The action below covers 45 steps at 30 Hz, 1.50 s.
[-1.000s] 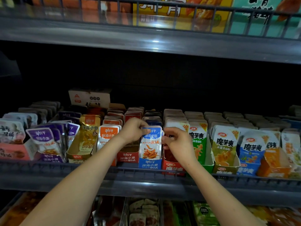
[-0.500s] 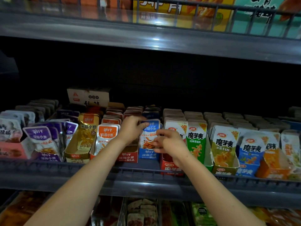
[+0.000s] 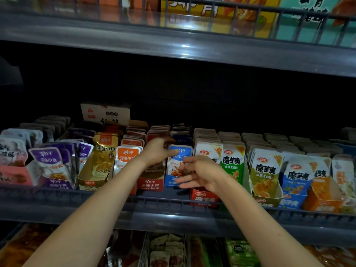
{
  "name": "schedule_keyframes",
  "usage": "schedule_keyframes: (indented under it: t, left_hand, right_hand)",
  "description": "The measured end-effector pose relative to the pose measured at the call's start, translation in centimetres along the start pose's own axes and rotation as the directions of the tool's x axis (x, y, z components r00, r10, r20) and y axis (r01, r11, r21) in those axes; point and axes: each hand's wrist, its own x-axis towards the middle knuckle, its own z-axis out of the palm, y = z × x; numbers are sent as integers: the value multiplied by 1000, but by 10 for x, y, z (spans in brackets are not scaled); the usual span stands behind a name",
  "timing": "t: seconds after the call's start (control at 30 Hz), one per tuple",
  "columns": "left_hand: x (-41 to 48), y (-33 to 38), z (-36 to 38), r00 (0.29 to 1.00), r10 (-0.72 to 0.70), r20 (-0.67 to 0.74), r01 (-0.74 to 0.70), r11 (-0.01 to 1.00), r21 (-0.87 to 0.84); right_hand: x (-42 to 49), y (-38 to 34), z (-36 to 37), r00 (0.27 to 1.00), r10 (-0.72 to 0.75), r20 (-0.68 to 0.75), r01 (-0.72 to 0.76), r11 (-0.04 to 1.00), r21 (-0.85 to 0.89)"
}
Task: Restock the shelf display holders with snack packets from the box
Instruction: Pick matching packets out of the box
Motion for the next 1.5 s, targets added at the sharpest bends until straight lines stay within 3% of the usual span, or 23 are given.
schedule_keyframes:
  t: [0.2,0.37,0.47,0.67,1.03,1.23,1.5]
  left_hand:
    - [-3,-2,5,998,-10,-66,7,999,-47]
    - [-13,3,5,962,-4,-273,-3,1000,-23]
    - [-19,1,4,959,-36,-281,6,995,-104]
    - [-29,-4,10,982,-37,-186,8,988,-156]
    - [-35,-2,17,974,-23,-225,-20,982,-188]
    - [-45,-4,16,978,-8,-208,-49,962,-268]
    - [-63,2,16,972,-2,-233,-64,959,-276]
  right_hand:
    - [-4,2,-2,998,-58,-16,57,998,-32]
    - [-7,15,2,978,-200,-56,163,907,-388]
    - [-4,17,8,979,-197,-42,154,866,-476]
    - [-3,9,10,997,-73,31,79,872,-483]
    - [-16,17,-8,983,-33,180,122,854,-506]
    - [-30,36,-13,967,-125,221,209,884,-418]
    - [-41,54,-9,956,-270,115,293,869,-398]
